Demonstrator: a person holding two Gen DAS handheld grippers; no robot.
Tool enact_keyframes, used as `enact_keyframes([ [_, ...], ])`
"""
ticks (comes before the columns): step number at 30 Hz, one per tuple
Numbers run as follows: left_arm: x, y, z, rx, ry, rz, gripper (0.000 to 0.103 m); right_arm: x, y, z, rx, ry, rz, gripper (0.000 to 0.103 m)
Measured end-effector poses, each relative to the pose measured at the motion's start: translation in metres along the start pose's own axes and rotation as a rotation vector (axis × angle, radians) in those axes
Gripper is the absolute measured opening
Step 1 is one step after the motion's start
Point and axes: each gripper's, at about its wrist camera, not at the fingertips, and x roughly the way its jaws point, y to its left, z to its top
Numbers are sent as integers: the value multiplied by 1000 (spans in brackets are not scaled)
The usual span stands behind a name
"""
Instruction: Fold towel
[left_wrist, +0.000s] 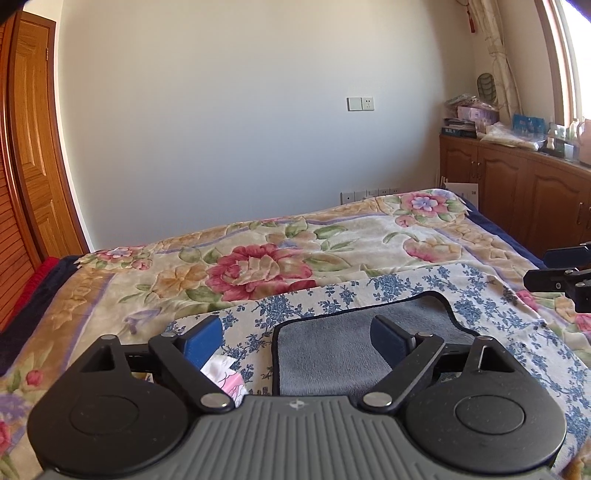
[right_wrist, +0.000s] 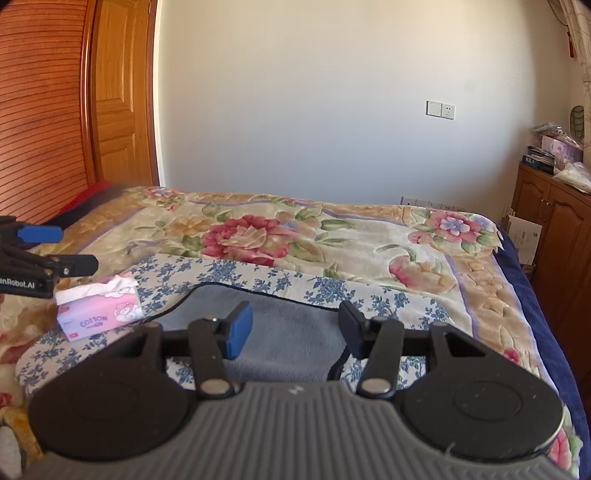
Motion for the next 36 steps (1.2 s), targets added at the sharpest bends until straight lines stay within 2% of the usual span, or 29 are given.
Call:
enact_keyframes([
  [18,-71,-6,-14,-5,-27,-2,96,-60,24,-18,4,-15,2,58],
  [20,-76,-8,-16,-4,-28,-5,97,-64,26,-20,8,-16,-1,62],
  [23,-82,-9,-20,-7,-32,-4,99,-69,27,-24,19,-23,-13,75],
  [25,-87,-9,-22,-11,-35,-4,100,-72,27,-27,27,-28,-18,89],
  [27,-92,-9,-24,-19,-37,-4,101,-75,27,-28,29,-33,-21,91],
  [30,-98,-9,-27,-28,-44,1,103,-78,26,-31,31,-35,-35,103],
  [36,-107,-12,-32,-20,-68,33,103,-81,28,-35,20,-31,-40,103],
])
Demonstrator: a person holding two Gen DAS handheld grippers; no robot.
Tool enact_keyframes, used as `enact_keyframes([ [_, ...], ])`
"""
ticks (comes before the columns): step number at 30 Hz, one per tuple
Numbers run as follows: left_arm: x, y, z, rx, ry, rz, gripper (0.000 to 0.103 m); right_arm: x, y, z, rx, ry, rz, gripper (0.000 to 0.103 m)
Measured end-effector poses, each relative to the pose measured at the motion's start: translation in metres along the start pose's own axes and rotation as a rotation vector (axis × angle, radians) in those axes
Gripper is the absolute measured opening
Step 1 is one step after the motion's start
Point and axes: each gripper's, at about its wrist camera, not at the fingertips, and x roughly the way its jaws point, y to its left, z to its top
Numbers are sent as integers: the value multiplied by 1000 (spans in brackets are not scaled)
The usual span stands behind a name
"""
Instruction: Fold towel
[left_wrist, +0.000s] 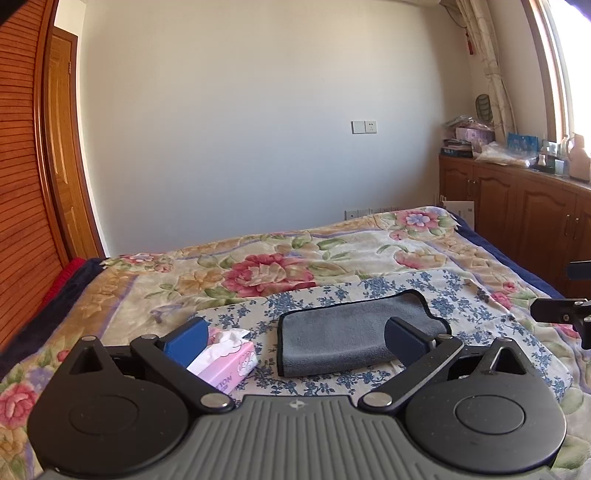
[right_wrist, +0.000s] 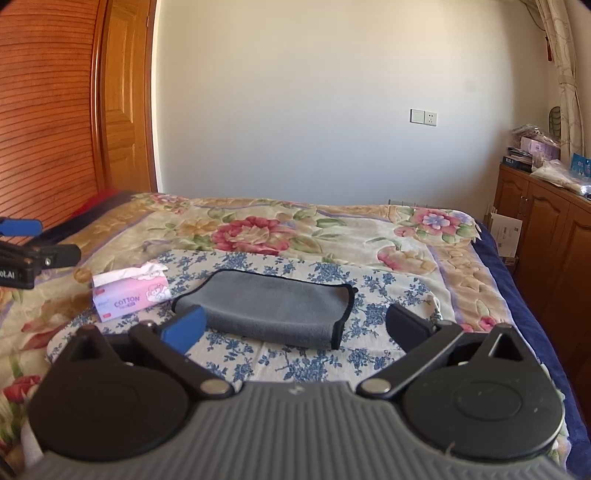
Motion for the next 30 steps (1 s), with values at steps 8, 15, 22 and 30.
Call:
enact_keyframes([
  [8,-11,1,-8,-6,0,3,103,-11,4,-9,-1,2,-16,103],
  [15,-25,2,-16,-28,-6,3,103,-24,5,-15,11,-8,-21,103],
  [22,-38,0,-27,-33,1,34,103,-39,8,-20,28,-23,-19,103],
  [30,-49,-2,-42,-42,13,45,103,-47,11,-28,48,-23,-23,103],
])
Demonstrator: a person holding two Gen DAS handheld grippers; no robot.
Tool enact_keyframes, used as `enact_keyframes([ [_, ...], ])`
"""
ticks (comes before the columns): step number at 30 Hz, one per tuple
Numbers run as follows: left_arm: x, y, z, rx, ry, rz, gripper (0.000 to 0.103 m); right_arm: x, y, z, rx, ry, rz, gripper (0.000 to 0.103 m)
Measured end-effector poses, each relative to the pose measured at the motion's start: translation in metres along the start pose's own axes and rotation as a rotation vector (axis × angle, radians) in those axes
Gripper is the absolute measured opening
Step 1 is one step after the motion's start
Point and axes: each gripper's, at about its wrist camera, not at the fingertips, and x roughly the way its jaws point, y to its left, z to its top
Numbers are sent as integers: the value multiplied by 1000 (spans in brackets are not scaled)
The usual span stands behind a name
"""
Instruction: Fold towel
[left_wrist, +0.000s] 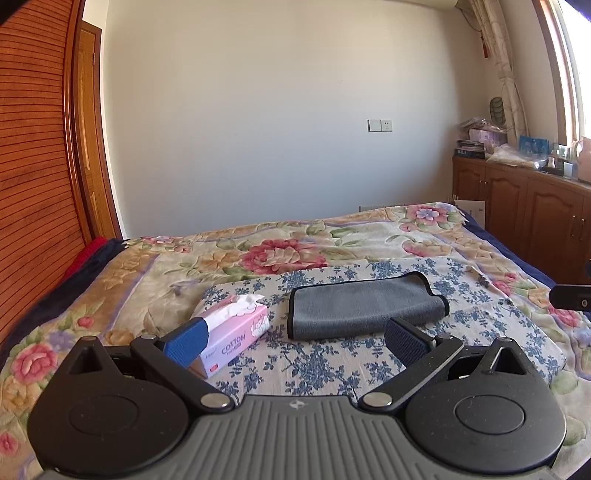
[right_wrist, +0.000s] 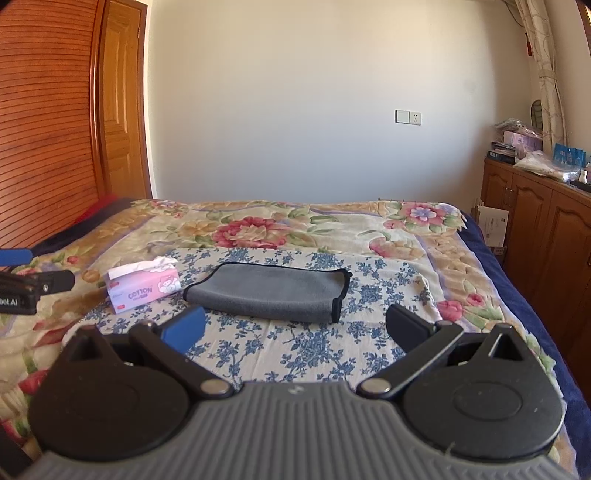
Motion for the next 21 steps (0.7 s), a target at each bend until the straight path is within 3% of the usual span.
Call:
enact_keyframes([
  [21,-6,1,-46,21,15,-6,103,-6,3,-26,21,-7,-33,103],
])
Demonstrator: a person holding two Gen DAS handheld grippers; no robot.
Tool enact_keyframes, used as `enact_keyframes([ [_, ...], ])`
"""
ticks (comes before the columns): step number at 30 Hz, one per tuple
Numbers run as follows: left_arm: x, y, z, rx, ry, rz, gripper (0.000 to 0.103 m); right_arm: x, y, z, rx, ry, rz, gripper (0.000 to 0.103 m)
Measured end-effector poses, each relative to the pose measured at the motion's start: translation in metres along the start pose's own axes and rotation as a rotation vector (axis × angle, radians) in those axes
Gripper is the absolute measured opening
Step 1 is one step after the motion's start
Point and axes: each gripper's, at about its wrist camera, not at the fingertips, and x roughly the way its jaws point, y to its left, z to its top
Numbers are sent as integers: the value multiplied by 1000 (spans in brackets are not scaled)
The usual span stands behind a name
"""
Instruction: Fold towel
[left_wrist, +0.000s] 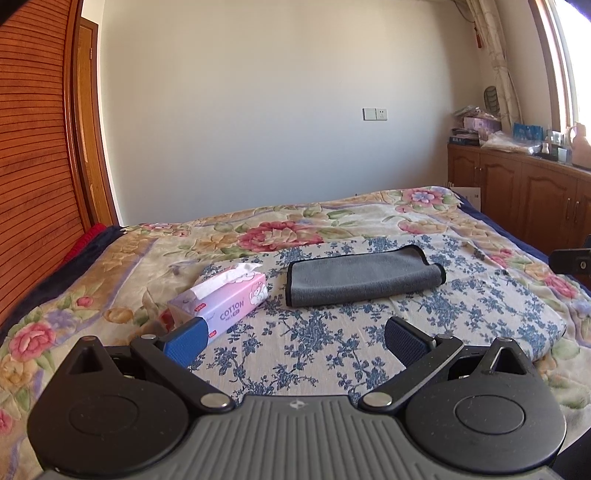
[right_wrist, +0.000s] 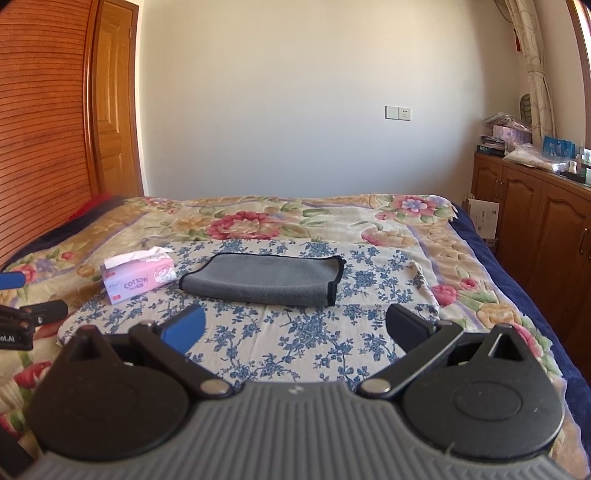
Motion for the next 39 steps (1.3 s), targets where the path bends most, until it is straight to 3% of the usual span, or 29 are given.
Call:
enact_keyframes([
  [17,3,7,-15,-30,1,4,103,4,-10,-11,45,-11,-30,103],
  [39,-1,5,-11,-16,-98,10,103,-4,-10,-11,31,-118,-57,103],
])
